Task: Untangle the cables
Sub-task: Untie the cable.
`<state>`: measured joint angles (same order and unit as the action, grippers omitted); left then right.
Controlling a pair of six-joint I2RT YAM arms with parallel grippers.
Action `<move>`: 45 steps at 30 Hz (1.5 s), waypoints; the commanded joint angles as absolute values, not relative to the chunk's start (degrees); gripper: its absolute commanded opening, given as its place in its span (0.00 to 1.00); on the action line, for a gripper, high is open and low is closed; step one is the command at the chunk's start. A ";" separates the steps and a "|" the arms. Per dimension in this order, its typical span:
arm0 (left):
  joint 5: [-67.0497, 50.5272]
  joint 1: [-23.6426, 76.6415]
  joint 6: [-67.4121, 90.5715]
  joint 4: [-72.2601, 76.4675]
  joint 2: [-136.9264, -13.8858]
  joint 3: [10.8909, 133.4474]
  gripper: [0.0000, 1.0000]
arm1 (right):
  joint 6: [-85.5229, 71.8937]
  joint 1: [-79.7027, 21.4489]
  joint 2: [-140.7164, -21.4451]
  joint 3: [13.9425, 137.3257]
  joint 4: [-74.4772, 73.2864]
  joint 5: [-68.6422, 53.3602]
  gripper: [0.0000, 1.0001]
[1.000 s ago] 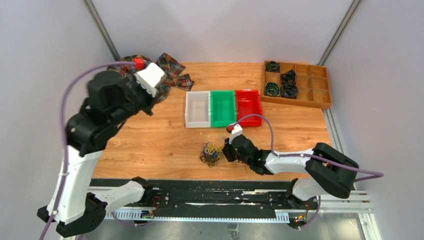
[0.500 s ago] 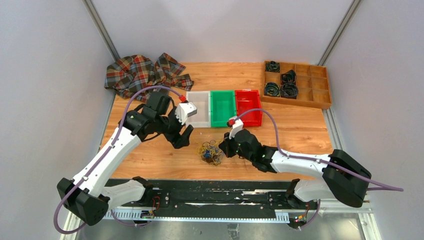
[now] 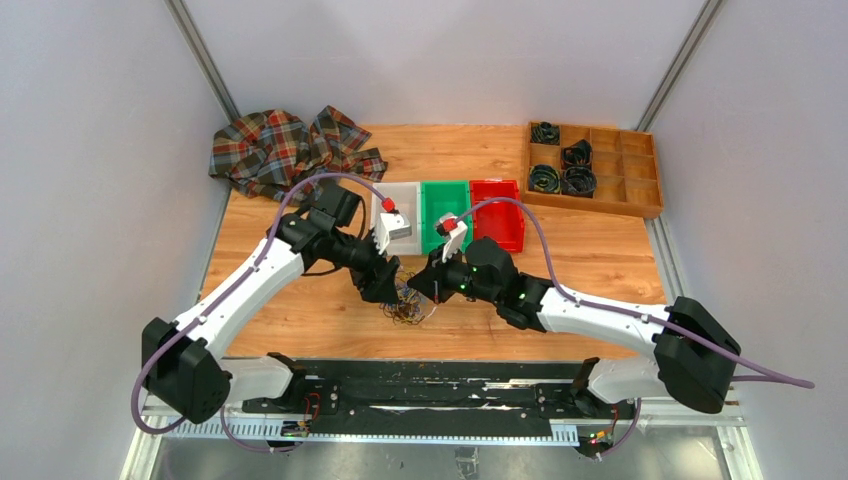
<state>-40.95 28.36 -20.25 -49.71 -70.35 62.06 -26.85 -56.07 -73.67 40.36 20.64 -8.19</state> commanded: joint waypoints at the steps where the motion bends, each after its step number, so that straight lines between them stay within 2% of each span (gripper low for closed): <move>1: -42.38 28.74 -21.86 -45.03 -71.71 58.38 0.73 | -29.20 -55.52 -75.30 41.99 23.38 -13.66 0.01; 4: -41.86 28.74 -21.28 -41.82 -71.02 56.28 0.64 | -30.57 -55.22 -76.41 42.18 24.72 -16.05 0.01; 12: -37.12 28.74 -19.91 -35.07 -69.13 50.56 0.15 | -32.19 -53.73 -77.26 41.19 25.96 -17.43 0.01; 15: -34.18 28.72 -19.29 -33.91 -67.83 49.47 0.02 | -32.02 -52.43 -77.29 39.93 24.81 -16.00 0.04; 20: -31.74 28.65 -19.09 -36.63 -65.76 50.29 0.01 | -31.20 -49.86 -75.39 36.71 22.44 -12.49 0.07; 27: -33.79 28.66 -13.95 -40.12 -64.18 54.89 0.01 | -28.04 -49.70 -71.21 35.26 19.51 -9.29 0.37; 31: -34.06 28.65 -7.89 -39.62 -64.64 57.51 0.01 | -25.72 -52.70 -69.15 35.77 19.13 -5.64 0.47; 39: -35.15 28.65 -0.30 -38.90 -64.37 60.42 0.01 | -24.28 -56.89 -70.13 38.00 25.20 -1.92 0.48; 45: -37.65 28.70 1.69 -38.80 -64.60 60.84 0.01 | -24.91 -57.31 -75.10 41.97 27.36 -1.53 0.48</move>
<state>-34.57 28.38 -1.02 -39.51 -65.49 59.05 -25.50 -56.25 -72.07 38.26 23.64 -3.25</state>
